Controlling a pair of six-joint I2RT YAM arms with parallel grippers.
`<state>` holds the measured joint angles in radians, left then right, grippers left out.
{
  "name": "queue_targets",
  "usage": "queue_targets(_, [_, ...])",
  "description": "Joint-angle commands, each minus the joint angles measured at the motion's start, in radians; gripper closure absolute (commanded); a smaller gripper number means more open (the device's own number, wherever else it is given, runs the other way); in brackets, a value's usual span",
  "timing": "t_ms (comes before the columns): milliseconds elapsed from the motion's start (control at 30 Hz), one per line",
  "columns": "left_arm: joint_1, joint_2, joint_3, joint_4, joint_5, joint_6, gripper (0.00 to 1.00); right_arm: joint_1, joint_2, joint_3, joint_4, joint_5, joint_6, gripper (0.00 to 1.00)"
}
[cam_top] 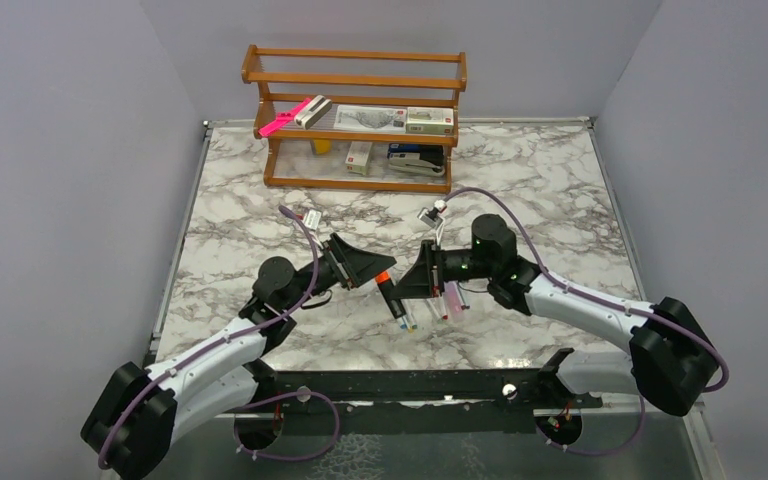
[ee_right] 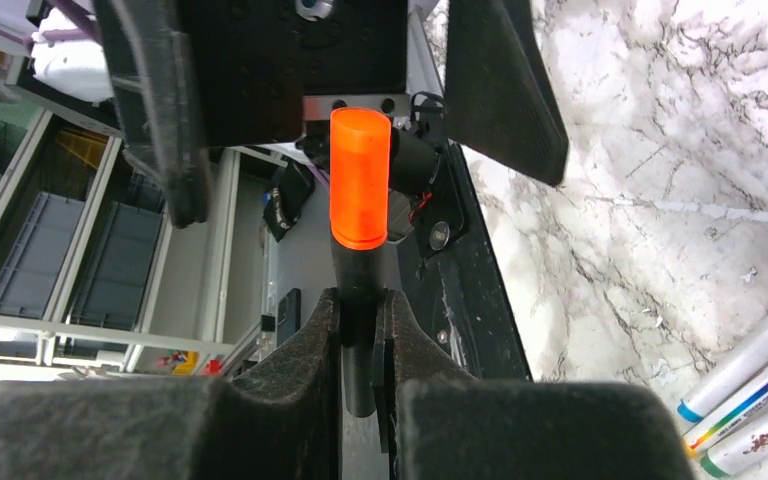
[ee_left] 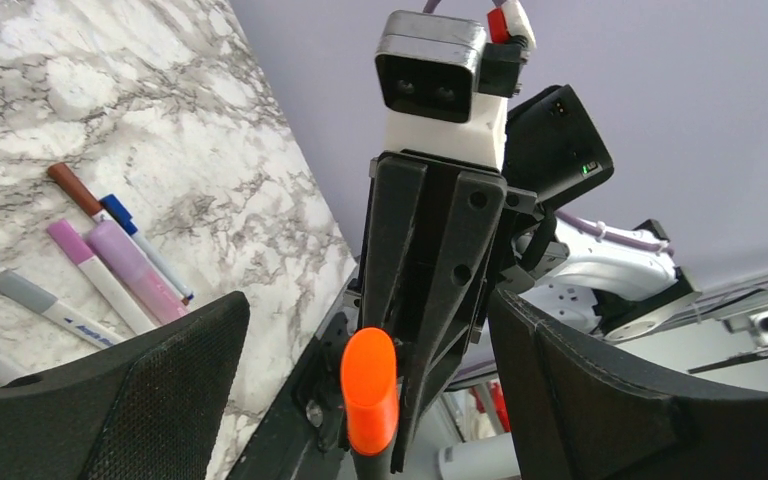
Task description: Open the pen caps
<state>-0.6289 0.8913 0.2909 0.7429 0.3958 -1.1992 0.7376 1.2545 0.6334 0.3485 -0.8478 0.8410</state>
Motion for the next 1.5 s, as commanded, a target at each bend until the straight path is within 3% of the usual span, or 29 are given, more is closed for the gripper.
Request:
queue_targets(0, [-0.004, 0.056, -0.025, 0.169, 0.024, -0.136, 0.1, -0.004, -0.016, -0.004, 0.074, -0.017, 0.004, 0.99])
queue_targets(300, [-0.003, 0.083, -0.031, 0.241, 0.031, -0.217, 0.22, -0.004, 0.032, -0.008, 0.127, 0.003, 0.025, 0.99])
queue_targets(467, [-0.005, 0.091, -0.026, 0.245, 0.043, -0.216, 0.39, -0.006, 0.065, -0.001, 0.118, 0.014, 0.025, 0.99])
queue_targets(500, [-0.006, 0.1, -0.024, 0.245, 0.05, -0.212, 0.48, -0.007, 0.076, -0.001, 0.124, 0.02, 0.032, 0.99])
queue_targets(700, [-0.009, 0.116, -0.024, 0.245, 0.065, -0.203, 0.61, -0.017, 0.084, 0.016, 0.112, 0.026, 0.032, 0.99])
queue_targets(867, [-0.012, 0.129, -0.02, 0.246, 0.072, -0.198, 0.62, -0.033, 0.087, 0.028, 0.094, 0.026, 0.025, 0.99])
queue_targets(1167, [-0.017, 0.143, -0.025, 0.245, 0.073, -0.191, 0.52, -0.054, 0.093, 0.034, 0.078, 0.02, 0.02, 0.99])
queue_targets(1467, [-0.028, 0.177, -0.01, 0.245, 0.082, -0.172, 0.8, -0.063, 0.095, 0.026, 0.078, 0.018, 0.022, 0.99])
